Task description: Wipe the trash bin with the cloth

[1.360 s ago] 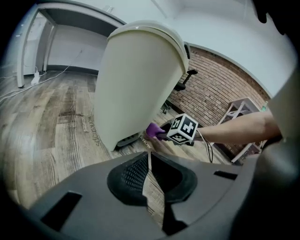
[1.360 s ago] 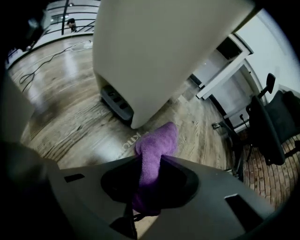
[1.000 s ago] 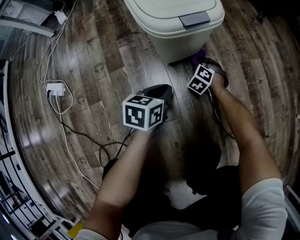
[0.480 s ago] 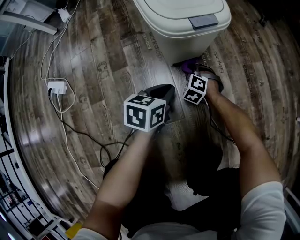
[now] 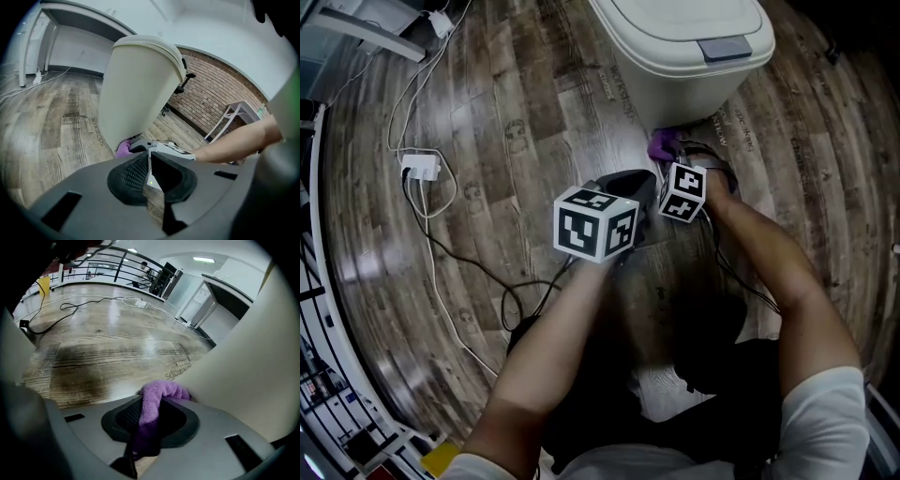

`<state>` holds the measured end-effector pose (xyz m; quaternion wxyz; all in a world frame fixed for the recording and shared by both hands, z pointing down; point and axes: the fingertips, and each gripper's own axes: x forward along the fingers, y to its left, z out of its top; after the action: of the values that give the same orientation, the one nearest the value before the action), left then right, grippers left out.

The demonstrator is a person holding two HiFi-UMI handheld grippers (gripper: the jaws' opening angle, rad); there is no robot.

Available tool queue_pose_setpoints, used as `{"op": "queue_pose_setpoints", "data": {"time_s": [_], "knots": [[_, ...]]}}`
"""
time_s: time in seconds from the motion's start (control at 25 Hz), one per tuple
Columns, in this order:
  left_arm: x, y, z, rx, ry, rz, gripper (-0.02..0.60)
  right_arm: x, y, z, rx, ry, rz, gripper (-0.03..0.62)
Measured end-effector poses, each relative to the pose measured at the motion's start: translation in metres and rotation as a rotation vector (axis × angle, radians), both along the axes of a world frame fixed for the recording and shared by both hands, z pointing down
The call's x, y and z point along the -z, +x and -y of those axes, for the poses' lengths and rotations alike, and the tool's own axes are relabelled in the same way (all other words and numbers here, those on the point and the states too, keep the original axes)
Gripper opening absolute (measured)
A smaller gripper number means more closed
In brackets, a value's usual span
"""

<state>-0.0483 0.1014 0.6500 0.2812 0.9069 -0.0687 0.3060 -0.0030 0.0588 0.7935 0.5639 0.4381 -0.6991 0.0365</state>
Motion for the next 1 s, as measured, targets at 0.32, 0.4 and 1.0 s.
{"op": "queue_pose_setpoints", "data": {"time_s": [0.32, 0.4, 1.0], "knots": [[0.017, -0.001, 0.005, 0.021, 0.026, -0.039, 0.003, 0.035, -0.045, 0.006, 0.083, 0.059, 0.133, 0.097], [0.023, 0.000, 0.006, 0.034, 0.035, -0.053, 0.003, 0.044, -0.055, 0.005, 0.113, 0.069, 0.150, 0.097], [0.131, -0.070, -0.009, 0.419, 0.051, -0.089, 0.003, 0.179, -0.070, -0.068, 0.157, -0.083, 0.139, 0.097]]}}
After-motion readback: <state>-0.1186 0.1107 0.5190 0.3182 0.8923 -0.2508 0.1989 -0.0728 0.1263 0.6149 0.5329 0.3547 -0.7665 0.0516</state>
